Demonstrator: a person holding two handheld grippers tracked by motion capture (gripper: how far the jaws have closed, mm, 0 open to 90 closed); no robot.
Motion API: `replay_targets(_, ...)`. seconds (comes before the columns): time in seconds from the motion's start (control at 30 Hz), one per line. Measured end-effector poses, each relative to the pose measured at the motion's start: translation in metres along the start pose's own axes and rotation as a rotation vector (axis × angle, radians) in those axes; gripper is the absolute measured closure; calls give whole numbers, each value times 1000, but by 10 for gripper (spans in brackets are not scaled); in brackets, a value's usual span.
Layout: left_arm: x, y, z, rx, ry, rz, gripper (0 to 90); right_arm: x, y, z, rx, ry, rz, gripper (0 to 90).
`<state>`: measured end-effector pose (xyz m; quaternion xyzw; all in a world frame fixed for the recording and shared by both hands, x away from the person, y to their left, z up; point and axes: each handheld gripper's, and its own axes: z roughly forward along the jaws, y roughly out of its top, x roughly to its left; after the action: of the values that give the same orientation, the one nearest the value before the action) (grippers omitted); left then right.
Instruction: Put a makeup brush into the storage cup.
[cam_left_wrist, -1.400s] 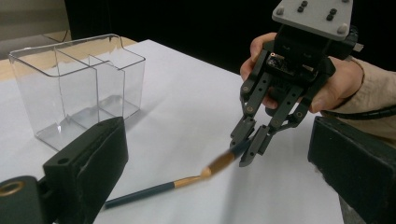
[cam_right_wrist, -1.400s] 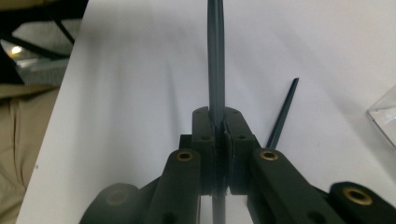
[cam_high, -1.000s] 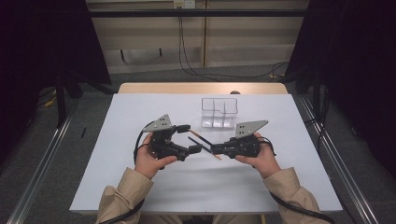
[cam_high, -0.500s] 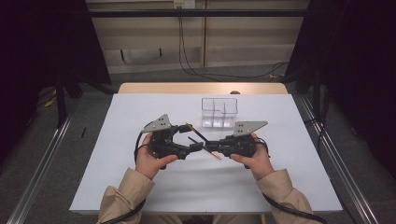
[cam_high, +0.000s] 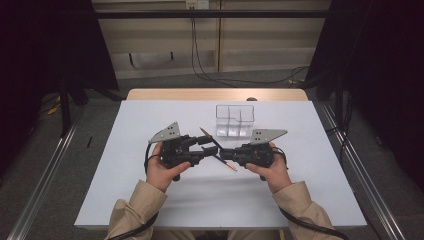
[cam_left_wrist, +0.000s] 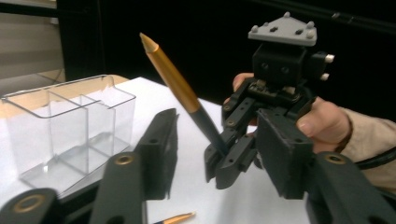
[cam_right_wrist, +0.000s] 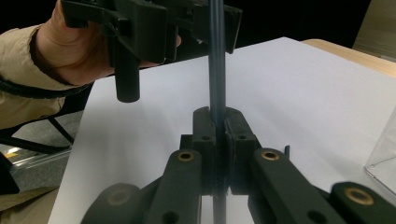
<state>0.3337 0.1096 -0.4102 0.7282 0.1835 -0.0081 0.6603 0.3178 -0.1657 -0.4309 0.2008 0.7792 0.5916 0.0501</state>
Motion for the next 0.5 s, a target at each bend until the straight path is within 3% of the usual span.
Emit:
replay_targets(0.3, 1, -2, 2, -25, -11, -36, 621, 0, 1, 1, -4, -8, 2, 847)
replay_targets(0.5, 1, -4, 3, -22, -9, -35, 649, 1, 0, 3, -3, -8, 3, 846)
